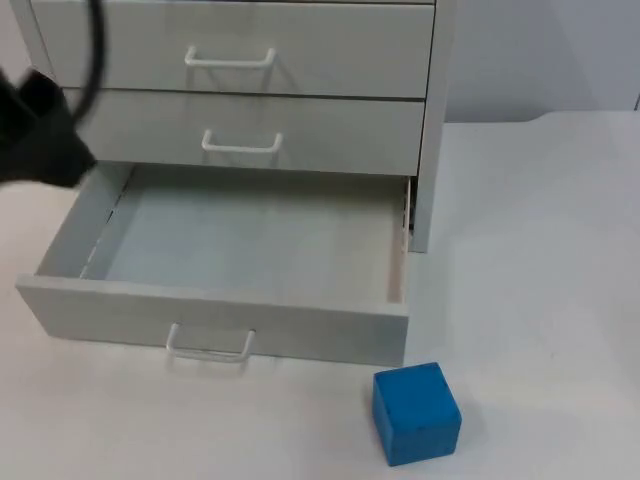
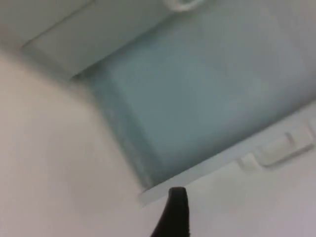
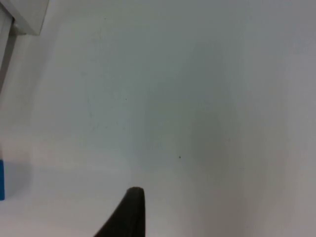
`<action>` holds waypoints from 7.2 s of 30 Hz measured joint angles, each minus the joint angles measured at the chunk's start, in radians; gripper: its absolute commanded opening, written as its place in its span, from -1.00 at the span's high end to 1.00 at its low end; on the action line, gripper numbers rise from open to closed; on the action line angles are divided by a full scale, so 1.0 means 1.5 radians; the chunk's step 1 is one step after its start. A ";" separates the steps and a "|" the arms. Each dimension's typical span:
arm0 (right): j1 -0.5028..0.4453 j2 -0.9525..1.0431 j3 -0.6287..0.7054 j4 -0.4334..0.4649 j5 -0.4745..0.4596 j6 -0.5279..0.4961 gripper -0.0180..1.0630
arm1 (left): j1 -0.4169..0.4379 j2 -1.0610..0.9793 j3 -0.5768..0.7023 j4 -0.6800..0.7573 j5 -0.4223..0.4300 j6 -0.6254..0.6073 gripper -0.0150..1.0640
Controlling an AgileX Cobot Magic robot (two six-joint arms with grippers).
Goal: Open the drawer with the left hand, place the block into the drawer with the right hand, then close the drawer with the left hand.
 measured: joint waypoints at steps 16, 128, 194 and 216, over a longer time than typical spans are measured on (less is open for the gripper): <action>0.000 0.000 0.000 0.013 -0.017 0.000 -0.98 | 0.296 -0.133 0.026 -0.066 0.034 -0.127 -0.40; 0.638 0.482 -0.215 -0.440 -0.161 0.669 0.97 | 0.217 -0.252 0.090 -0.070 0.072 -0.112 -0.40; 0.656 0.679 -0.500 -0.354 -0.053 0.557 -0.38 | 0.217 -0.252 0.090 -0.070 0.069 -0.112 -0.40; 0.634 0.639 -0.434 -0.153 0.056 0.277 -0.38 | 0.217 -0.252 0.090 -0.070 0.072 -0.104 -0.40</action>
